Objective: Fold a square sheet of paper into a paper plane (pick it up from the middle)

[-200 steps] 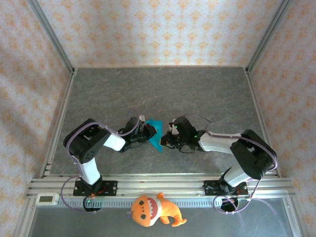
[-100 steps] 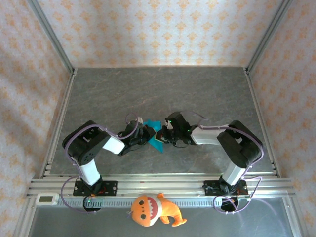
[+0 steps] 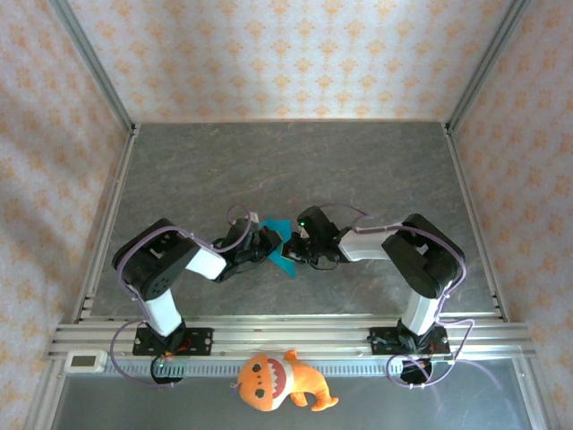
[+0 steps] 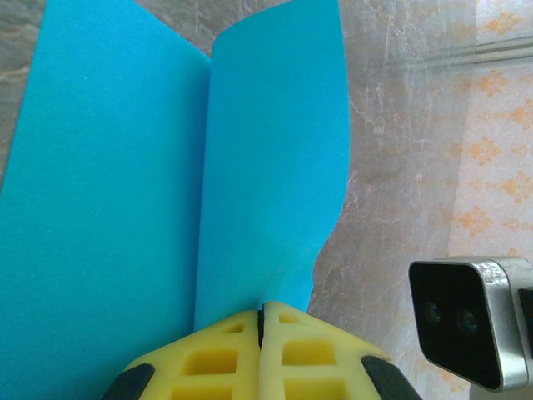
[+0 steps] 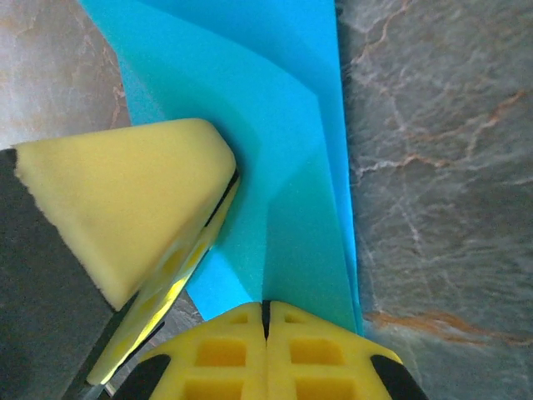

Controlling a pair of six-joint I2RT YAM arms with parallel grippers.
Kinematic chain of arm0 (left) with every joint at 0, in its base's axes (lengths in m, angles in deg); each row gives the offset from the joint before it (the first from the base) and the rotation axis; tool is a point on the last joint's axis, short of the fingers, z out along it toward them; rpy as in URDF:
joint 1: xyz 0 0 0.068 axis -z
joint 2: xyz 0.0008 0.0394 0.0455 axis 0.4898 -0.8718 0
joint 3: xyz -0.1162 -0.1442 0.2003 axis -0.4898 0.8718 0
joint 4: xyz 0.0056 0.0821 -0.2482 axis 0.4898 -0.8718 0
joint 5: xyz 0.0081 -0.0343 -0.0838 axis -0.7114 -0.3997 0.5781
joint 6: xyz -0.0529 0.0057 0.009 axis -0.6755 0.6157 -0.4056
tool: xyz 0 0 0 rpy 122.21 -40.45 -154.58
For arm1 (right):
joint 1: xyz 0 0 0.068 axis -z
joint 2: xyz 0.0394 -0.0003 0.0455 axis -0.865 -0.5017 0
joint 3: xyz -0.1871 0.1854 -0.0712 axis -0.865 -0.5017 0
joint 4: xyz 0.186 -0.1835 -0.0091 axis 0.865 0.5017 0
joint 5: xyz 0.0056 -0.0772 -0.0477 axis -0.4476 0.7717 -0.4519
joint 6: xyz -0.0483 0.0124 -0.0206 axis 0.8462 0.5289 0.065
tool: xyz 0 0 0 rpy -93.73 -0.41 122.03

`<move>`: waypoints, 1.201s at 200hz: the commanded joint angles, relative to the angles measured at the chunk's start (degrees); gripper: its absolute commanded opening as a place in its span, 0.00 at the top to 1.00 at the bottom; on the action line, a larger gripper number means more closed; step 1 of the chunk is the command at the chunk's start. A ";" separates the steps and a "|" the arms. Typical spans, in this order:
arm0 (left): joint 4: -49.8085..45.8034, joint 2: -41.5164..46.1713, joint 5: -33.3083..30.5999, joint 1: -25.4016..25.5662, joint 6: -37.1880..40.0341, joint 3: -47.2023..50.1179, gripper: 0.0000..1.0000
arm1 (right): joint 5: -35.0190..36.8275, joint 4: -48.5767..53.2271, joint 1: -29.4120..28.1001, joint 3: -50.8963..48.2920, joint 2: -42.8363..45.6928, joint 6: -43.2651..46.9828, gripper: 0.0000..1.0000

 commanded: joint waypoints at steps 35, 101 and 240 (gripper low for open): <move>-12.46 2.80 -1.08 -0.17 6.85 -2.85 0.91 | 1.80 3.40 -0.31 -3.86 0.42 2.54 1.00; -28.54 10.04 3.26 -3.02 19.76 -8.92 0.93 | 0.43 6.24 1.80 -2.12 0.25 8.61 1.00; -29.82 -2.36 14.80 -7.98 29.35 -14.43 0.97 | 0.01 4.93 2.42 -3.51 -0.51 7.92 1.00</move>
